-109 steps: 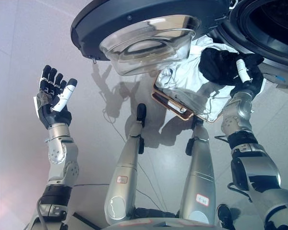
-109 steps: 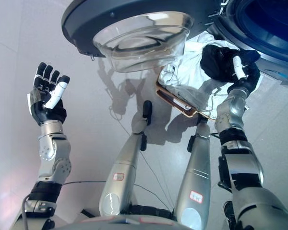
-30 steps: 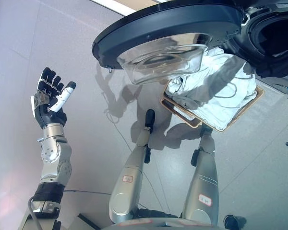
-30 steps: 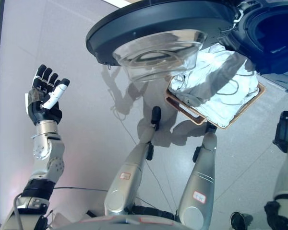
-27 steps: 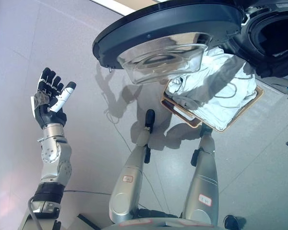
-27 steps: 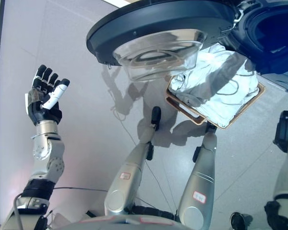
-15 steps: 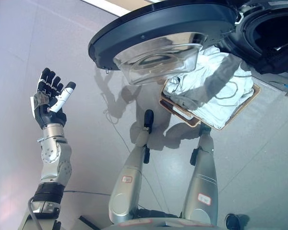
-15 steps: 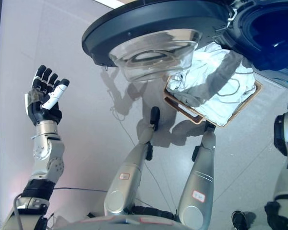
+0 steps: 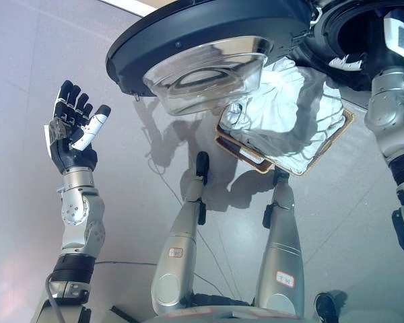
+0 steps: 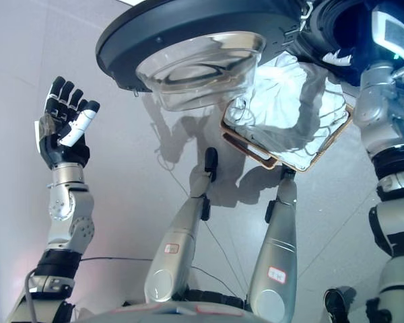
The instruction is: Put the clothes in the basket into the washing machine.
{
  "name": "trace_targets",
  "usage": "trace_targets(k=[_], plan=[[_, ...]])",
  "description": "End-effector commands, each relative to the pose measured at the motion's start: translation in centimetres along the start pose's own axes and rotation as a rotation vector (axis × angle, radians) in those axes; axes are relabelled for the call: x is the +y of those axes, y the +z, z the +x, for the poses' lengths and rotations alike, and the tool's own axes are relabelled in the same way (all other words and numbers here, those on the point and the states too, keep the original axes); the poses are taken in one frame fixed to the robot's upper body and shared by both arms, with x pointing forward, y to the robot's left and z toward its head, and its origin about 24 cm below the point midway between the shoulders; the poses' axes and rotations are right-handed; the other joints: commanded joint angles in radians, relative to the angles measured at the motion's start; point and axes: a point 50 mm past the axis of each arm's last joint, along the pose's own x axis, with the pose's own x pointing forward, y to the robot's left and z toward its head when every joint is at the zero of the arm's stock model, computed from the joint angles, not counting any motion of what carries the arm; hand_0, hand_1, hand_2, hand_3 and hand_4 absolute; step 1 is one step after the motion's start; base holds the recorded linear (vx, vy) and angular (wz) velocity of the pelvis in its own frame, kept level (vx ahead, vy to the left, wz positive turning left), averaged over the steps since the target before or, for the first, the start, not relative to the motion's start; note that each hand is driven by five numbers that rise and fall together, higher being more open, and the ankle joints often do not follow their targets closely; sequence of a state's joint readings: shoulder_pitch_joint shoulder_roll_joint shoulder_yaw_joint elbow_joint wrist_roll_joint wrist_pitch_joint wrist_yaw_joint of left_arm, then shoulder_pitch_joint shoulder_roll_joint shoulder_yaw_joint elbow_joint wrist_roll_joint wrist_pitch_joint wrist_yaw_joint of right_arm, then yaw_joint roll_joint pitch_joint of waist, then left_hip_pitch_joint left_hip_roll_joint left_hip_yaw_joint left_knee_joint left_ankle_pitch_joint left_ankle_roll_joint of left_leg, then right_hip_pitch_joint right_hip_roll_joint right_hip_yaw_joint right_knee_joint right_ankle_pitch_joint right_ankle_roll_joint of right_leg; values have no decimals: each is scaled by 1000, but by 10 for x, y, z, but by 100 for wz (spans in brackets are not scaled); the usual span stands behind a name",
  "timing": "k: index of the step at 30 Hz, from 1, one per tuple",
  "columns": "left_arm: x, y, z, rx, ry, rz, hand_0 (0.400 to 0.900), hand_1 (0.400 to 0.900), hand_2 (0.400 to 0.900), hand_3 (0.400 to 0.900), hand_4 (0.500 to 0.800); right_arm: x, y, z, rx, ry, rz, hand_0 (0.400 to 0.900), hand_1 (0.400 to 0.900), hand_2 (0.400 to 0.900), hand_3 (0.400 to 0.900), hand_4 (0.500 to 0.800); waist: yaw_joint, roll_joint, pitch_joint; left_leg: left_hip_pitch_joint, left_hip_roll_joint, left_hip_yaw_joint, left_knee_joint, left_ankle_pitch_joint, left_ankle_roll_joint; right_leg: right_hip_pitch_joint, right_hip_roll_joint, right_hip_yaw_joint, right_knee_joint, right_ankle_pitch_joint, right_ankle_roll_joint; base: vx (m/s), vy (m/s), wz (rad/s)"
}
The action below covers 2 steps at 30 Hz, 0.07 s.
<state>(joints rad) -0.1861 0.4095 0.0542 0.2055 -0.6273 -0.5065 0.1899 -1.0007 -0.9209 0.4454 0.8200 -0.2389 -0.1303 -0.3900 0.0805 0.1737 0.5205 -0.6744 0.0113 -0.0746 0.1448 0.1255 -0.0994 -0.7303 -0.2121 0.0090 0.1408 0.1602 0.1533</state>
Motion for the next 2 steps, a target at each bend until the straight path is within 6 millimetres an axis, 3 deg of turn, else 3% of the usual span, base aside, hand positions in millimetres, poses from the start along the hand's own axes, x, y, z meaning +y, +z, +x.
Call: trace_targets(k=[1,2], plan=[[21,36,11,-204,83,16,900,900,900,900,800,-15,22,6,-140,-70,-32,900,900,900,900,800,-31,19,-1,-33,-13,-29,-28,26,11,17,9,10,60,-51,-8,0,0,0],[21,36,11,-204,80,18,900,900,900,900,800,-15,21,5,-137,-69,-30,900,900,900,900,800,-29,17,-1,-31,-13,-29,-28,26,11,19,9,10,60,-51,-8,0,0,0]])
